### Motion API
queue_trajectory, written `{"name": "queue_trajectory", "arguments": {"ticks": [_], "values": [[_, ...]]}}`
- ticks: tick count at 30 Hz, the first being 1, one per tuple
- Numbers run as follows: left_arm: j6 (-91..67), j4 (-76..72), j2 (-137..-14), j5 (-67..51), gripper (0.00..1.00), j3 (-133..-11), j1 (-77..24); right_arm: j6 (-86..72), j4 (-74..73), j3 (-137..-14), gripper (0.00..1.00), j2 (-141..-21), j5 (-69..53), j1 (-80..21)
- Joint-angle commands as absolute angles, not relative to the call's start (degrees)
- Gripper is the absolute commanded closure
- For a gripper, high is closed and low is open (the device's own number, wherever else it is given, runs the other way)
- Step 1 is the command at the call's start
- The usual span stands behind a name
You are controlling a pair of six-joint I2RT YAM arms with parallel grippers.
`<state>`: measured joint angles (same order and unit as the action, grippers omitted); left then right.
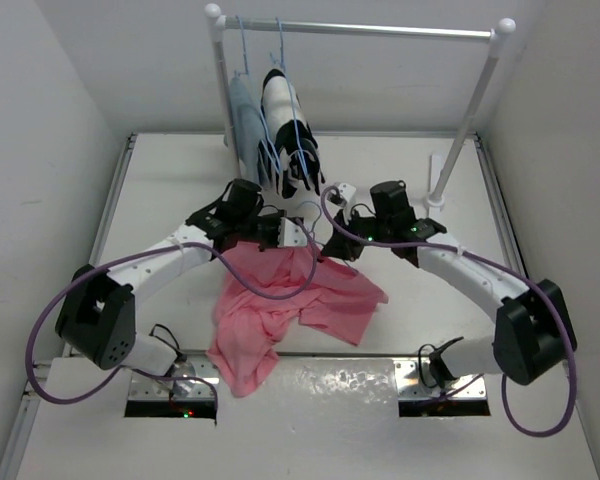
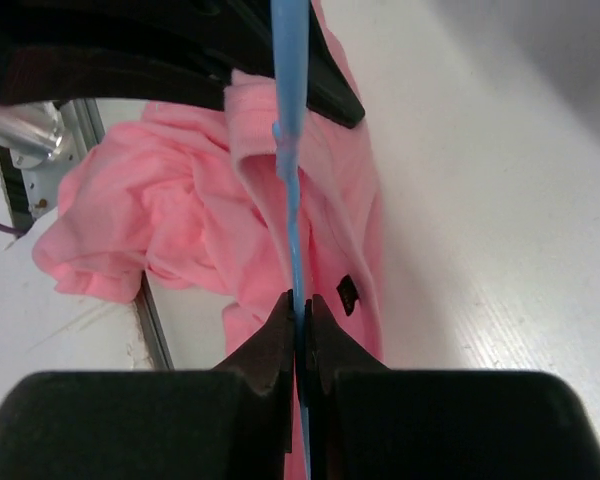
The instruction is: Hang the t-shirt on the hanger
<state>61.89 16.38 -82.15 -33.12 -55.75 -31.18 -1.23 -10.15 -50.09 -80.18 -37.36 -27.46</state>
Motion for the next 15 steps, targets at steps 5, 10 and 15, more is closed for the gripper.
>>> {"name": "queue_trajectory", "arguments": {"ticks": [5, 10, 15], "values": [[69.16, 25.4, -79.45, -34.37, 1.0, -58.45, -22.94, -0.44, -19.33, -47.81, 1.0, -71.29, -29.1, -23.64], [71.63, 28.29, -80.68, -34.8, 0.82, -60.03, -21.27, 2.11, -23.28, -48.43, 1.0, -68.64, -26.02, -23.56], [72.51, 31.2, -80.68, -34.89, 0.47, -61.35, -20.04, 3.16, -29.26, -51.15, 1.0, -67.42, -25.14, -23.55]]}}
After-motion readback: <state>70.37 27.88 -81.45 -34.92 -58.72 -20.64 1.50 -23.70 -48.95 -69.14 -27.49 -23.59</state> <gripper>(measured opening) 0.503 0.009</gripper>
